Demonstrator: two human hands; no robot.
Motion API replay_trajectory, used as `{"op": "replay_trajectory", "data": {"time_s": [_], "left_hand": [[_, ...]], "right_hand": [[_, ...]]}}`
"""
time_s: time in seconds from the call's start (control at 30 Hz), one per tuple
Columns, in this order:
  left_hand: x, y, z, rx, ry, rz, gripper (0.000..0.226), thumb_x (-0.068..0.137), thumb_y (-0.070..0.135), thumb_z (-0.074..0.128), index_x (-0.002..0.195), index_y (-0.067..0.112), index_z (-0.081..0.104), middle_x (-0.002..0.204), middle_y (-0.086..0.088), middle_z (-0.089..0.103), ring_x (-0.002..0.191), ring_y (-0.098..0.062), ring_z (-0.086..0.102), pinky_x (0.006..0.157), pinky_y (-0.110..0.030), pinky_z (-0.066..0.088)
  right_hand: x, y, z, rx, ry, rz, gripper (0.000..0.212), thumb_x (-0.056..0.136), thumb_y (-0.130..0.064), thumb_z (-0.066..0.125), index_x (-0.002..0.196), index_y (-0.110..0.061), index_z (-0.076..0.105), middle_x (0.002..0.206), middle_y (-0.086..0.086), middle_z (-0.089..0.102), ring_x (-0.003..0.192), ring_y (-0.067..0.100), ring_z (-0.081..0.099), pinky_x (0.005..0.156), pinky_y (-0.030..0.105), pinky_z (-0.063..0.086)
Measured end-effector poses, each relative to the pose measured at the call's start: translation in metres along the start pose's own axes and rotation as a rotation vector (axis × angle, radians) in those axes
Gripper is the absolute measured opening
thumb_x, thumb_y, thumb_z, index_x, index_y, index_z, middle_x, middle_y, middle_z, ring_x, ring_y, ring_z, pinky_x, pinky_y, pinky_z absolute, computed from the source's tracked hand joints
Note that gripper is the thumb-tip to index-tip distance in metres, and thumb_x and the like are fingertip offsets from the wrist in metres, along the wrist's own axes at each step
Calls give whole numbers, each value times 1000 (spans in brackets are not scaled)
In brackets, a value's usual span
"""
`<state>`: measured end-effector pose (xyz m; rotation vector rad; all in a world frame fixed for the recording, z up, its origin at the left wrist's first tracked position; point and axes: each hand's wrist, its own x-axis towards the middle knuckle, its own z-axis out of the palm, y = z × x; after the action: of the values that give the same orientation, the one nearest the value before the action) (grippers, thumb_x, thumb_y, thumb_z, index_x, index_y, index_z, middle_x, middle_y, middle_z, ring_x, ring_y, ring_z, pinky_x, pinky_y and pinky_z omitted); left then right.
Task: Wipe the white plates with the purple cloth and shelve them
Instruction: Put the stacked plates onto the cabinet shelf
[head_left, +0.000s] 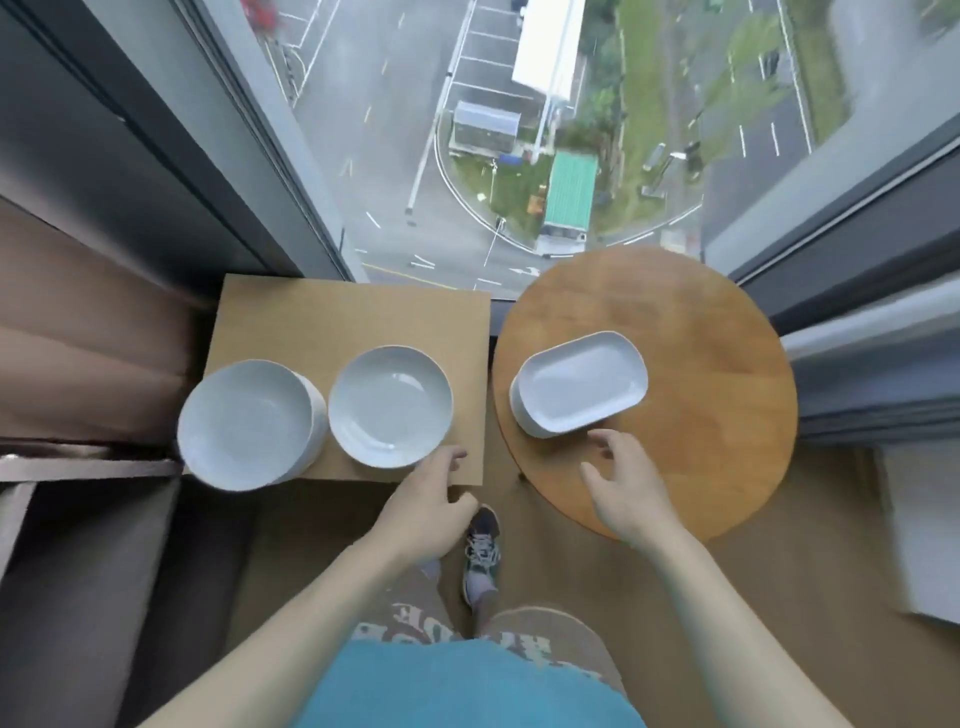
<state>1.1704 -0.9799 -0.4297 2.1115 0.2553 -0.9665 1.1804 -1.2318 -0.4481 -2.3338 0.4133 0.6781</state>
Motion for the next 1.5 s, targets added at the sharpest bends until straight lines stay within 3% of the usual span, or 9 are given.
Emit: {"op": "replay_trajectory", "data": {"time_s": [0.13, 0.47, 0.67, 0.77, 0.93, 1.1, 1.2, 1.37, 1.5], "left_hand": [[15, -5, 18, -86, -76, -71, 48, 97, 22, 56, 143, 30, 47, 122, 11, 57, 107, -8, 59, 99, -36, 52], [91, 28, 48, -400, -112, -206, 26, 99, 17, 53, 125, 22, 59, 109, -2, 69, 103, -17, 71, 100, -43, 56], [148, 56, 70, -543, 76, -322, 30, 95, 18, 56, 125, 19, 55, 113, 1, 64, 108, -20, 65, 100, -41, 55], [173, 71, 84, -583, 165, -367, 41, 84, 22, 55, 124, 14, 59, 120, -3, 67, 109, -22, 64, 84, -34, 53], [191, 90, 106, -540, 334, -460, 37, 77, 22, 49, 110, 12, 61, 118, -9, 62, 98, -27, 63, 65, -29, 43], [198, 97, 111, -543, 415, -500, 30, 80, 14, 50, 105, 9, 66, 102, -7, 68, 89, -28, 61, 62, -27, 43], [199, 99, 112, -574, 462, -520, 25, 84, 11, 51, 103, 6, 66, 92, -5, 65, 81, -24, 58, 60, -27, 41], [192, 102, 113, -650, 489, -523, 16, 89, 4, 53, 77, 13, 57, 74, -2, 53, 67, -20, 47, 54, -26, 34], [184, 99, 117, -737, 490, -495, 9, 90, 10, 60, 98, 10, 61, 92, -3, 62, 77, -17, 56, 62, -28, 43]], "right_hand": [[-3, 18, 16, 60, 7, 72, 38, 99, -18, 57, 137, -18, 55, 131, -5, 53, 122, 13, 52, 103, 29, 40], [66, 27, -11, 259, 206, 133, 32, 98, -11, 57, 130, -14, 60, 129, -2, 57, 114, 11, 54, 93, 22, 37], [161, 51, -41, 198, 251, 175, 47, 94, -12, 56, 141, -5, 54, 141, 10, 51, 124, 21, 52, 103, 28, 38], [201, 59, -51, 152, 191, 206, 54, 94, -16, 56, 147, -6, 49, 148, 10, 47, 136, 27, 48, 114, 36, 37], [224, 65, -49, 148, 43, 125, 28, 85, -6, 51, 103, -9, 73, 107, 10, 71, 97, 33, 65, 83, 38, 53], [226, 78, -46, 228, 9, 132, 34, 81, -2, 45, 97, -11, 74, 102, 14, 72, 87, 35, 65, 68, 38, 51], [225, 79, -44, 250, 5, 125, 38, 74, -11, 41, 94, -13, 73, 101, 15, 71, 86, 36, 65, 67, 41, 52], [220, 84, -40, 280, 8, 114, 42, 67, -24, 35, 92, -21, 70, 108, 13, 67, 84, 25, 62, 72, 31, 48], [211, 76, -53, 308, 31, 110, 29, 77, -24, 48, 94, -21, 70, 98, 5, 70, 91, 25, 64, 79, 36, 54]]}}
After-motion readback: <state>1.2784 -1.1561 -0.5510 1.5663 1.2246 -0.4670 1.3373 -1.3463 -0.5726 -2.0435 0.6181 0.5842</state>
